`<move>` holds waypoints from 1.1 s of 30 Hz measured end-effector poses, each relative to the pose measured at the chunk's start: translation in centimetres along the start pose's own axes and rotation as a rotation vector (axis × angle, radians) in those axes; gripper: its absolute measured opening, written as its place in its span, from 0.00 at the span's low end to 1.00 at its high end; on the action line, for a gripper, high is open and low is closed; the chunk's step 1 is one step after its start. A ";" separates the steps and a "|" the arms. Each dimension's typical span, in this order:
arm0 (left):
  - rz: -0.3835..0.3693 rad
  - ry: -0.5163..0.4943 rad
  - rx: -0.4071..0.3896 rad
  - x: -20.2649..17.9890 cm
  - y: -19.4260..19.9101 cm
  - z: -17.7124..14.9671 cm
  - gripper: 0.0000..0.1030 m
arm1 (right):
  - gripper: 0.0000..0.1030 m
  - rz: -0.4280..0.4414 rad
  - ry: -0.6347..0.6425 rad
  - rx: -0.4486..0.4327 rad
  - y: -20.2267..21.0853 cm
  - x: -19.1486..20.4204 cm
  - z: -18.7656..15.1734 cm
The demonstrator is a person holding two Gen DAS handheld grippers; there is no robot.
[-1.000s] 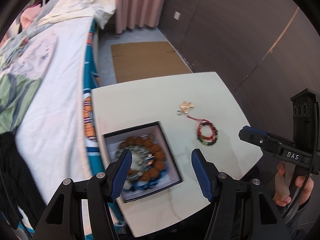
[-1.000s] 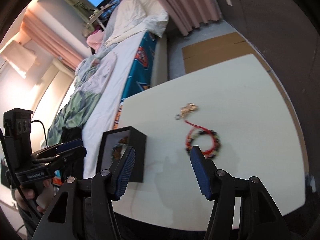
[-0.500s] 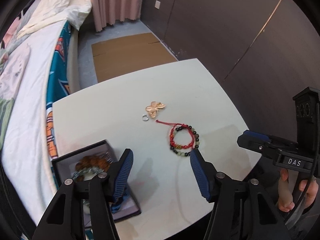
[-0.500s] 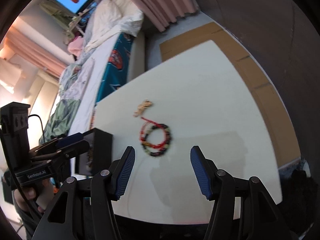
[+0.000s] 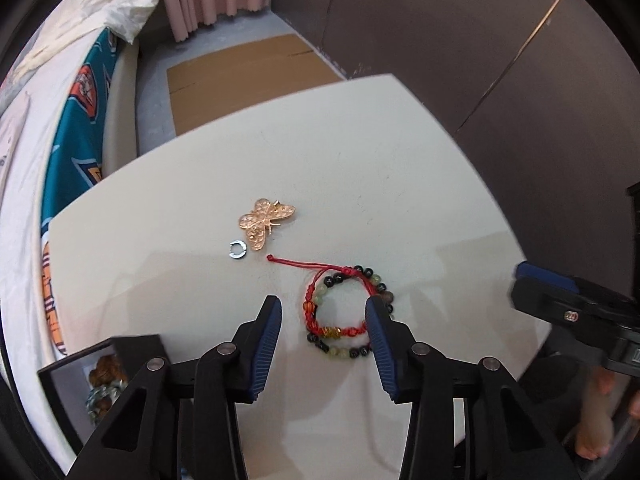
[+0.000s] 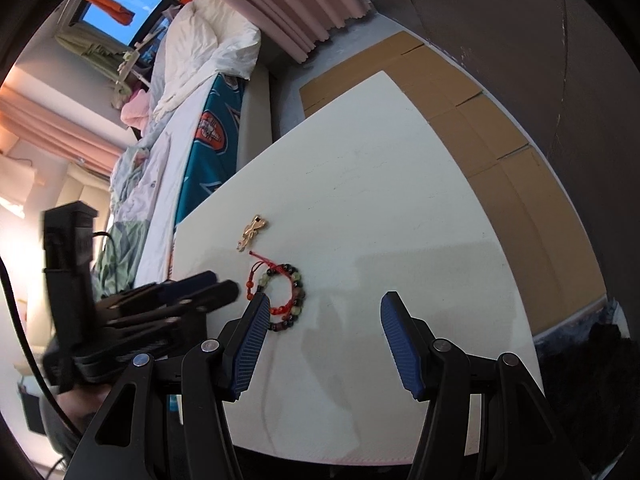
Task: Organize jewelry
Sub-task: 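Grasp the red-string bracelet with the left gripper, then carry the red-string bracelet to the box with left while right grasps the black-green bead bracelet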
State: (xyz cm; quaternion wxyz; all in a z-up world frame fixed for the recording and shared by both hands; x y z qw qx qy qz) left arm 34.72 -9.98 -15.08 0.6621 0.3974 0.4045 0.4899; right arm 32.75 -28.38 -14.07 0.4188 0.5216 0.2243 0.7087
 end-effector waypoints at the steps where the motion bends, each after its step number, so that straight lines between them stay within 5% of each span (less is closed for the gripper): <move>1: 0.004 -0.004 0.008 -0.1 -0.5 0.0 0.40 | 0.57 0.002 -0.003 0.000 0.0 0.0 0.1; 4: 0.007 -0.008 0.030 -0.2 -2.0 0.0 0.33 | 0.57 0.009 -0.001 -0.003 0.0 0.1 0.2; 7: 0.025 -0.021 0.035 -0.1 -2.6 -0.1 0.07 | 0.57 0.012 0.008 0.014 -0.5 0.3 0.2; 21: 0.000 -0.018 -0.085 1.4 3.7 0.6 0.07 | 0.56 -0.012 0.064 0.050 -3.2 2.2 -0.1; 26: 0.013 -0.008 -0.126 2.6 6.4 0.0 0.07 | 0.39 -0.042 0.120 0.082 -5.1 3.6 -0.5; 33: 0.036 0.036 -0.164 5.2 9.3 -0.9 0.07 | 0.38 -0.142 0.168 0.110 -7.7 4.6 -0.9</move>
Point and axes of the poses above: each gripper's, at about its wrist camera, not at the fingertips, and y roughly against the way its jaws point, x to its left, z to its top, the point moved 3 cm from there along -y, roughly the way its jaws point, and after that the axes turned 3 degrees about -x, right-handed, at the moved point
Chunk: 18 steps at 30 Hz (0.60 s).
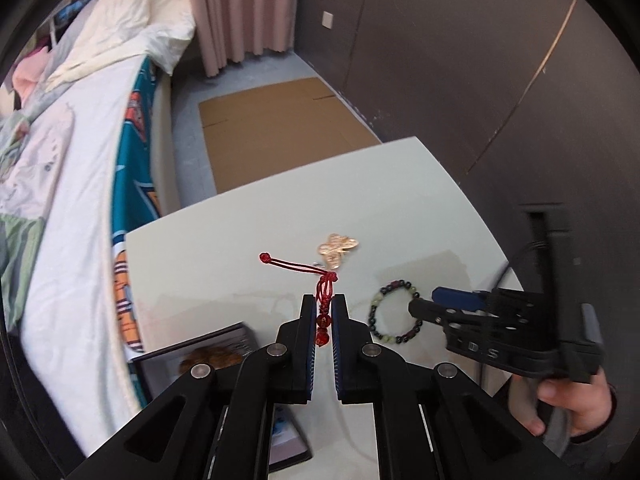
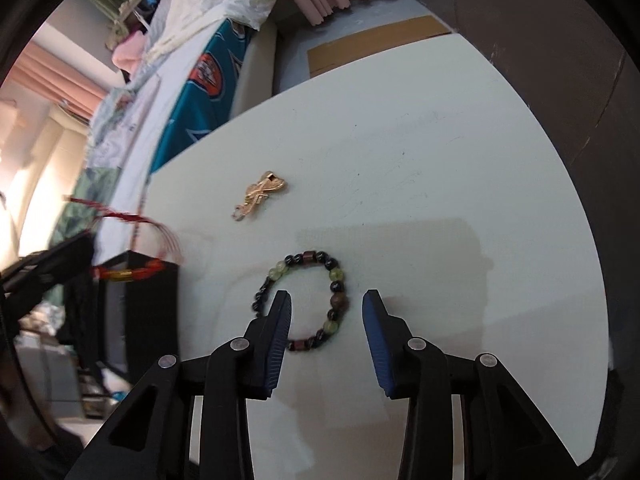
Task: Organize jewelry
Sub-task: 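Carry the red-string bracelet to the box with left while right grasps the black-green bead bracelet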
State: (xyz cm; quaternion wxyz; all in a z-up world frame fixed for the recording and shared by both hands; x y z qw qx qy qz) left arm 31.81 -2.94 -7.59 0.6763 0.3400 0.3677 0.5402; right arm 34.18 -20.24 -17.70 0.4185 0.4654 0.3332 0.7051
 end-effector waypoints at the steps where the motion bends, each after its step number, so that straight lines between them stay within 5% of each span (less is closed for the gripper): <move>1: 0.003 0.005 -0.007 0.4 0.5 -0.1 0.07 | 0.36 -0.024 0.012 -0.001 -0.2 0.2 0.0; 3: 0.008 0.013 -0.017 1.0 1.4 -0.3 0.07 | 0.30 -0.082 0.038 -0.018 -0.5 0.8 0.1; 5: 0.015 0.021 -0.027 1.5 2.3 -0.7 0.07 | 0.12 -0.131 0.070 -0.018 -0.8 1.3 0.0; 8: 0.027 0.032 -0.039 2.7 3.7 -1.3 0.07 | 0.11 -0.173 0.092 -0.034 -0.6 1.7 -0.1; 18: 0.032 0.070 -0.041 5.3 6.0 -4.1 0.07 | 0.10 0.003 0.060 -0.127 3.9 3.6 -0.7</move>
Point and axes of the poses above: each gripper's, at about its wrist camera, not at the fingertips, and y roughly against the way its jaws point, x to its left, z to its top, the point moved 3 cm from there along -y, roughly the way its jaws point, and after that the axes turned 3 degrees about -x, right-handed, at the moved point
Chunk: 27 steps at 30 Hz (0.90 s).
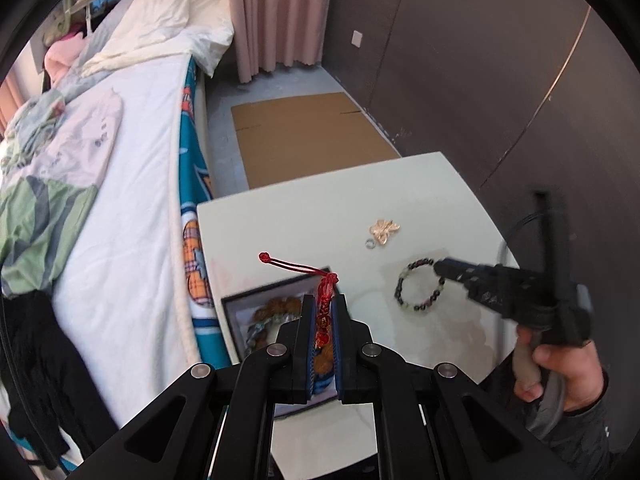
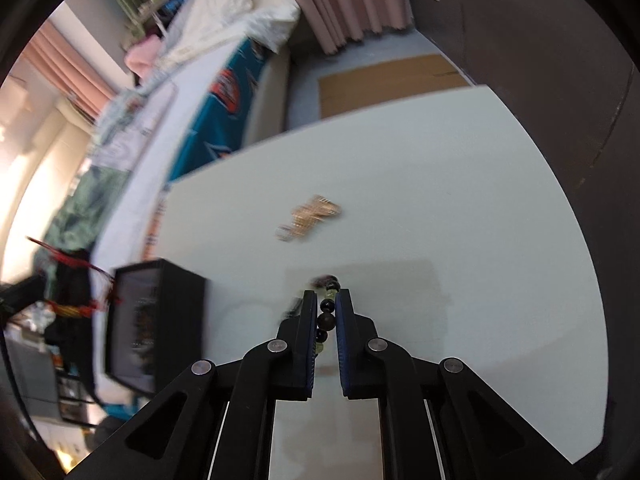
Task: Organize jewelry
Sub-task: 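Carry the red-string bracelet to the box with left while right grasps the black-green bead bracelet, then release the red-string bracelet into the box with left while right drops the black-green bracelet in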
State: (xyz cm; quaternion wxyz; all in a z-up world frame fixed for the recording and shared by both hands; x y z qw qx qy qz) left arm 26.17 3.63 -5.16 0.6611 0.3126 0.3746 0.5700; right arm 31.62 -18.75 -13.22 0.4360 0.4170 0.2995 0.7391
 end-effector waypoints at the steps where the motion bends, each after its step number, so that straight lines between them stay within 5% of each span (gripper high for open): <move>1: 0.005 0.003 0.005 0.2 -0.1 -0.2 0.07 | 0.10 0.020 -0.001 -0.010 0.5 0.2 0.1; 12: -0.103 0.083 0.066 1.6 -2.0 -2.0 0.12 | 0.10 0.184 0.014 -0.105 5.3 5.9 0.2; 13: -0.106 0.080 0.064 1.7 -1.9 -2.1 0.17 | 0.10 0.192 0.019 -0.114 5.6 6.5 0.2; 15: -0.106 0.091 0.049 2.0 -1.3 -2.4 0.55 | 0.10 0.213 0.038 -0.132 6.1 7.4 0.2; 17: -0.103 0.099 0.011 2.5 -0.4 -2.6 0.66 | 0.10 0.228 0.060 -0.147 6.4 8.2 0.2; 27: -0.072 0.147 -0.028 5.6 2.3 -3.7 0.66 | 0.10 0.305 0.124 -0.147 5.4 12.0 -0.3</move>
Point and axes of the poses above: each gripper's, at about its wrist camera, not at the fingertips, and y roughly against the way its jaws point, x to its left, z to its top, the point moved 3 cm from there along -y, roughly the way its jaws point, and after that the axes turned 3 degrees about -x, right-handed, at the moved point
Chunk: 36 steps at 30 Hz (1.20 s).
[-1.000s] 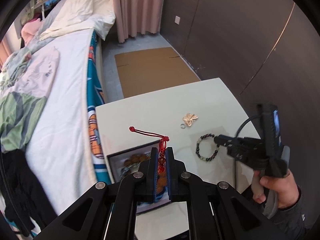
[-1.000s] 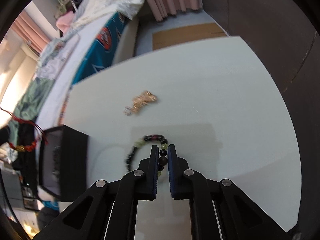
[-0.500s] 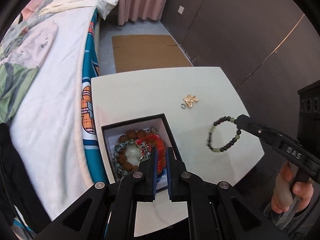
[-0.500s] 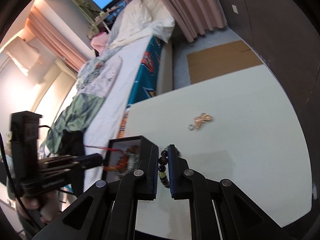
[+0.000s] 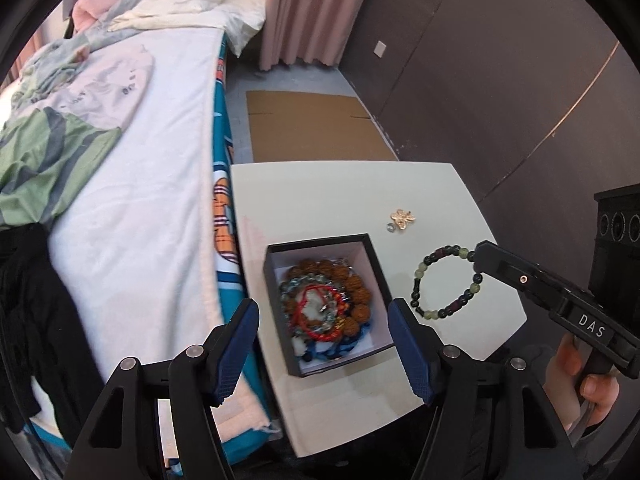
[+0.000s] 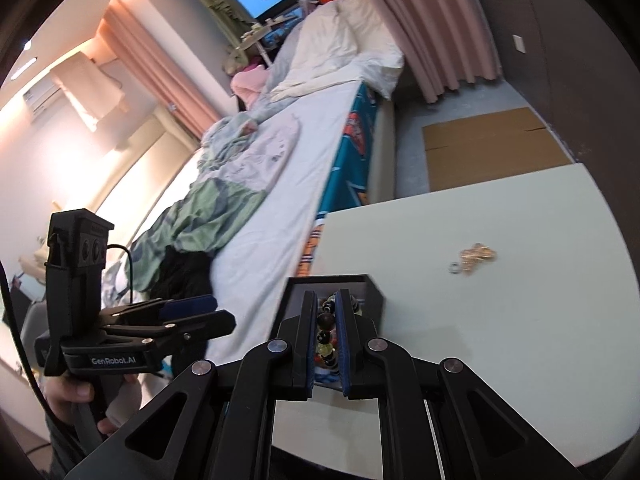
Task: Organize jewelry
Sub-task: 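Release the red-string bracelet into the box with left while right drops the black-green bracelet in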
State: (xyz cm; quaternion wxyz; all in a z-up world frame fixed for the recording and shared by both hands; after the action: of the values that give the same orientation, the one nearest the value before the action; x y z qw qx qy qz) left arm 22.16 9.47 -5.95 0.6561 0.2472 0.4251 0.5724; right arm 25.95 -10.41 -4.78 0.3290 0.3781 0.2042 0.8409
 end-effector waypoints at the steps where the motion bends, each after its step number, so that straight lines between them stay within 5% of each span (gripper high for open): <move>1: 0.003 0.001 -0.002 0.1 0.1 0.0 0.66 | 0.10 0.012 0.004 0.003 -0.4 0.5 0.0; 12: 0.036 0.020 -0.035 2.0 2.6 -0.4 0.66 | 0.10 0.119 0.007 0.048 -4.6 3.9 -0.3; 16: 0.047 0.026 -0.038 2.6 3.0 -0.5 0.66 | 0.12 -0.046 0.002 0.141 -7.4 2.1 -1.4; 19: 0.051 0.029 -0.039 3.0 3.2 -0.6 0.66 | 0.12 -0.071 -0.026 0.162 -7.5 1.0 -1.7; 21: 0.049 0.033 -0.039 3.0 3.1 -0.6 0.66 | 0.21 -0.069 -0.041 0.152 -6.8 0.3 -1.5; 23: 0.046 0.032 -0.037 3.0 3.0 -0.5 0.66 | 0.46 -0.066 -0.061 0.130 -5.8 -0.4 -1.4; 30: 0.032 -0.005 -0.029 0.8 2.0 0.1 0.66 | 0.48 -0.075 -0.111 0.082 -2.4 -3.1 -0.5; 36: 0.028 -0.056 -0.008 -1.7 0.3 1.0 0.66 | 0.60 -0.121 -0.167 0.065 -0.2 -6.3 -0.2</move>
State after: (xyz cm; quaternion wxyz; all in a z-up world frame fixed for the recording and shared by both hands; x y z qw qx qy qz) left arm 22.84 8.01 -4.71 0.6606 0.2663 0.4010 0.5761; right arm 28.97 -14.76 -8.21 0.3824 0.4445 0.2257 0.7779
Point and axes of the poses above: each gripper's, at about its wrist camera, not at the fingertips, and y roughly against the way its jaws point, x to its left, z to its top, the point moved 3 cm from there along -y, roughly the way its jaws point, and after that the axes turned 3 degrees about -x, right-handed, at the moved point
